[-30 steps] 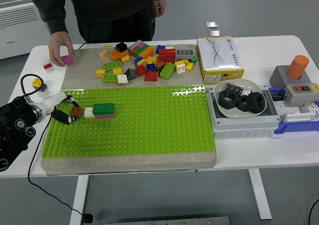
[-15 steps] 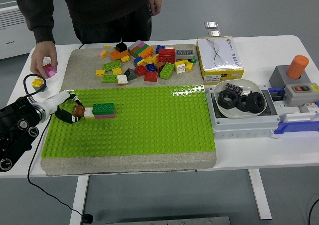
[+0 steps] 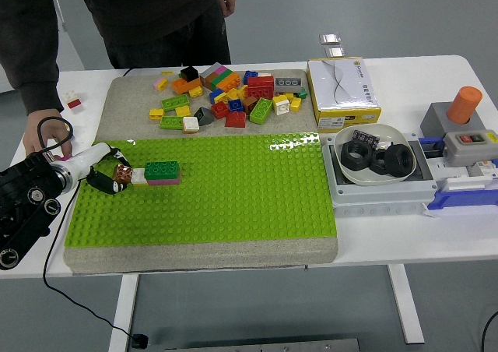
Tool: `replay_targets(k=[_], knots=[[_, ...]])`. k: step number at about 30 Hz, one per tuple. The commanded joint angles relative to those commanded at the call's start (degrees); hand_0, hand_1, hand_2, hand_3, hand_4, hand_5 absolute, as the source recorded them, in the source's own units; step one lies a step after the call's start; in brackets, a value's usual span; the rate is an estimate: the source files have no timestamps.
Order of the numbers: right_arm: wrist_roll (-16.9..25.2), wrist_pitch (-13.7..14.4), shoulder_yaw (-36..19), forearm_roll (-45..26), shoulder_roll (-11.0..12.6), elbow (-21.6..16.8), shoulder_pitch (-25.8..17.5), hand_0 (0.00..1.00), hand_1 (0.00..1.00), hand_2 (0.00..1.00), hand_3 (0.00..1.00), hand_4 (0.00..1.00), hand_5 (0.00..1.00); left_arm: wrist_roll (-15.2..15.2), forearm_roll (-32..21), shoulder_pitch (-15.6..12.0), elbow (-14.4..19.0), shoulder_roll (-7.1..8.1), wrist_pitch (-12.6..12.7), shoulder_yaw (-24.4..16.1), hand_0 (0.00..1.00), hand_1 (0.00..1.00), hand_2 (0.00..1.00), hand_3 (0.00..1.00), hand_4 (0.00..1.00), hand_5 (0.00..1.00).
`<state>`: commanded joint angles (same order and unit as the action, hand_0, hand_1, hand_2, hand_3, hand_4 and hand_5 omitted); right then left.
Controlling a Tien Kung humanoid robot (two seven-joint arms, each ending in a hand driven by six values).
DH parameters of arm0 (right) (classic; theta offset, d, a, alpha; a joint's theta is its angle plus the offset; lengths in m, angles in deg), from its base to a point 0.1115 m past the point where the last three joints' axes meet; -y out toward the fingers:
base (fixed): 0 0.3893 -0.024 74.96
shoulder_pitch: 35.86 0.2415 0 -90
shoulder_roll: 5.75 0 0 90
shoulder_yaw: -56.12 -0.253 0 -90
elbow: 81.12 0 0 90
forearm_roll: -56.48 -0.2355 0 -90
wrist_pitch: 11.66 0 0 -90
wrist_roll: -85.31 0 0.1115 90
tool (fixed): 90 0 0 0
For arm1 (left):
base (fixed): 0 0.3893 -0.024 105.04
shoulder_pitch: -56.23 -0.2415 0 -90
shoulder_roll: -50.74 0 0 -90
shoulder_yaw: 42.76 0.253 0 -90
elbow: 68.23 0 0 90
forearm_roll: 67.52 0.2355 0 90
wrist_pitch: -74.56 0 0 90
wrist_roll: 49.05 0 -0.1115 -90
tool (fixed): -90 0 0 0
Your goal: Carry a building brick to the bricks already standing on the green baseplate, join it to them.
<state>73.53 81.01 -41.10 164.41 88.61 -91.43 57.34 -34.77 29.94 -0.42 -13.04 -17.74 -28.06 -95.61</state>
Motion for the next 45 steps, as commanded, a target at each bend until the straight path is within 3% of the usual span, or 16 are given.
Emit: replay_targets(k=[20,34,45], knots=[[-0.08,0.11,0.30,-0.37,-0.14,0.00,-0.34,0.710,0.727,0.778,0.789,0.849,0.998,-2.40,-1.64,0.16,0.11,0.72,1.31,0.18,0.998,0.998,0.964,0.581,0.714,0.002],[-0.01,0.11,0.13,-0.15,-0.02,0.00,-0.23,0.710,0.727,0.777,0.788,0.850,0.998,-1.36,-2.74,-0.33,0.63,0.54,-0.54,-1.24,0.998,0.998,0.964,0.583,0.712,0.002],[0.03,0.12,0.04,0.01,0.05,0.00,-0.01,0.711,0.725,0.778,0.788,0.851,0.998,-1.63,-3.00,-0.53,0.33,0.18,0.09,-1.32,0.998,0.996,0.963,0.601,0.706,0.002]])
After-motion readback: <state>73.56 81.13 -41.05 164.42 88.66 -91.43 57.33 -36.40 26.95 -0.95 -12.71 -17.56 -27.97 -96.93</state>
